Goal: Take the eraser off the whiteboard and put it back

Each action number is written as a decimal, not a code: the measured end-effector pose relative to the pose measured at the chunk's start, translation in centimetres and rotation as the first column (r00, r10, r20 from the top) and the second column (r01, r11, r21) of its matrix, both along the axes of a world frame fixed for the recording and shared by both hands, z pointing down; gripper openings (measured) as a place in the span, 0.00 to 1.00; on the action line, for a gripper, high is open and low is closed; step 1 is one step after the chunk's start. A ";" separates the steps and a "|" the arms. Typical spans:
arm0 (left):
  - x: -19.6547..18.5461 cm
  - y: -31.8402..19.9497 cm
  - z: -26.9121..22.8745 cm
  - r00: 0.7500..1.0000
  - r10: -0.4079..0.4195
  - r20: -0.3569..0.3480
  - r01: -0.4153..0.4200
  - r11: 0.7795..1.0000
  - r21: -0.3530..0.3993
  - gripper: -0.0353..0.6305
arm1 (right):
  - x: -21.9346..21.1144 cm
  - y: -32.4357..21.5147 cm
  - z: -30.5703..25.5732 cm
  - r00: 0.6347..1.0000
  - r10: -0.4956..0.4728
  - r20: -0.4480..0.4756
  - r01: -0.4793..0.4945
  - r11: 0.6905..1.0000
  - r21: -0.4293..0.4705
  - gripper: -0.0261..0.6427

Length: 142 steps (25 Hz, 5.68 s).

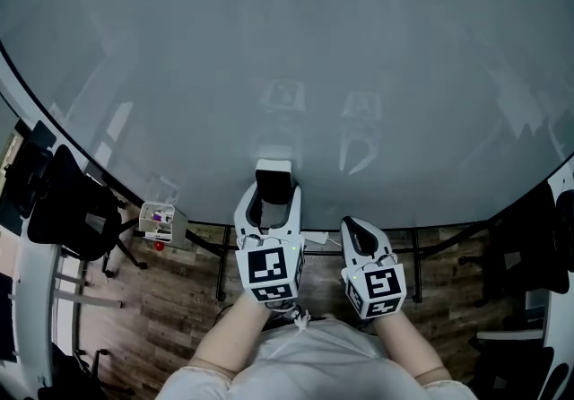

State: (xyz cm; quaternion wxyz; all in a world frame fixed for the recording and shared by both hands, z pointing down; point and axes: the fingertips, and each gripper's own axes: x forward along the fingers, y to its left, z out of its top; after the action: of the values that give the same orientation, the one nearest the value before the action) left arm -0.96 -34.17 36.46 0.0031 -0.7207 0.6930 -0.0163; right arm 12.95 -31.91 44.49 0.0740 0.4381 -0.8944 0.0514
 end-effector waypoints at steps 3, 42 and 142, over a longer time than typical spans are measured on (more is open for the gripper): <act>0.1 0.2 0.1 1.000 0.024 -0.008 -0.024 1.000 0.006 0.44 | -0.3 0.1 0.1 1.000 0.000 0.000 0.000 1.000 -0.004 0.08; 0.3 4.8 6.9 0.985 0.159 -0.060 -0.164 0.983 -0.083 0.44 | -2.1 1.6 -1.9 0.994 0.097 0.050 -0.100 0.992 0.072 0.08; 0.3 6.4 6.2 0.966 0.255 -0.032 -0.257 0.964 -0.068 0.08 | -5.5 3.7 -1.7 1.000 0.030 0.009 -0.031 0.996 0.078 0.08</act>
State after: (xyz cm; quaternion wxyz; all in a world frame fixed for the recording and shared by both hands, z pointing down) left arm -0.69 -27.75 42.70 -0.0285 -0.8040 0.5931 -0.0324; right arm 7.40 -28.25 42.79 0.0526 0.4541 -0.8892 0.0192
